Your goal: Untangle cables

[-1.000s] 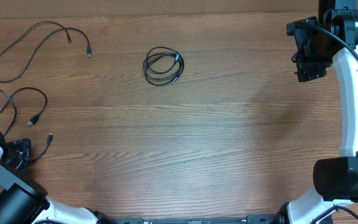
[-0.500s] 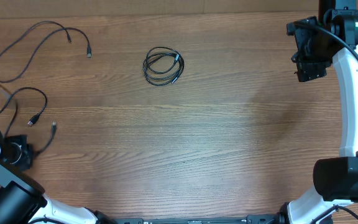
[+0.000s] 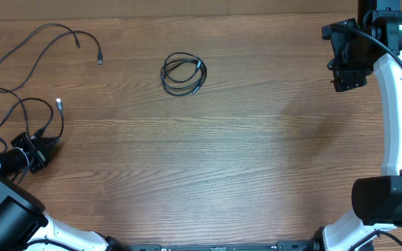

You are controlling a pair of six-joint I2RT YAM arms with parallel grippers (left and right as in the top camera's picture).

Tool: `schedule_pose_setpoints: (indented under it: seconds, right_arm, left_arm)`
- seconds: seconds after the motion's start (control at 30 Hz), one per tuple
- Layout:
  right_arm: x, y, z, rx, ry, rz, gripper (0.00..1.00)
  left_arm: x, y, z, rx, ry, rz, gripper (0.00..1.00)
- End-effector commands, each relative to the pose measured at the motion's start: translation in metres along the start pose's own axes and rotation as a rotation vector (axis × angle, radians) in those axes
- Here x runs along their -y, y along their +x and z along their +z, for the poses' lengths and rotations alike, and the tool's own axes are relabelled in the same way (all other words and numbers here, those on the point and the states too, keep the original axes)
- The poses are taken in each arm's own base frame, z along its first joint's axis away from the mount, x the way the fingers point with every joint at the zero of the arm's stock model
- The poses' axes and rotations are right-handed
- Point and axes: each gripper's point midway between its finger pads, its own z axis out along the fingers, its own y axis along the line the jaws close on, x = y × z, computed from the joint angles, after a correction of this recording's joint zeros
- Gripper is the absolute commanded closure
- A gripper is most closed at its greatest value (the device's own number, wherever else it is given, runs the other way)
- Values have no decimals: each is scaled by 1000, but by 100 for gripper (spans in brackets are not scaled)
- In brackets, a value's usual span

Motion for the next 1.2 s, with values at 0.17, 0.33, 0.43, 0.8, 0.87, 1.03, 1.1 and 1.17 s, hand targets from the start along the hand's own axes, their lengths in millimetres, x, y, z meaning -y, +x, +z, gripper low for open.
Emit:
schedule_pose_setpoints:
  seconds: [0.17, 0.33, 0.43, 0.8, 0.87, 1.03, 1.1, 1.17]
  right_arm:
    - [-1, -3, -13, 23, -28, -3, 0]
    - [-1, -3, -13, 23, -28, -3, 0]
    - [-1, -3, -13, 23, -28, -3, 0]
    - [-1, -3, -13, 23, -28, -3, 0]
    - [-1, -3, -13, 23, -28, -3, 0]
    - [-1, -3, -13, 23, -28, -3, 0]
    - [-1, -3, -13, 23, -28, -3, 0]
    - [-1, -3, -13, 23, -28, -3, 0]
  left_arm:
    - [48, 41, -6, -265, 165, -123, 96]
    - [40, 25, 9, -123, 107, -134, 95]
    - [33, 16, 21, -13, 58, -134, 96]
    - [20, 42, 62, 66, -56, -81, 92]
    - [19, 38, 63, 95, -62, -73, 93]
    - [18, 28, 61, 149, -72, -12, 63]
    - [18, 28, 61, 150, -72, 5, 60]
    - [19, 28, 61, 144, -71, 23, 64]
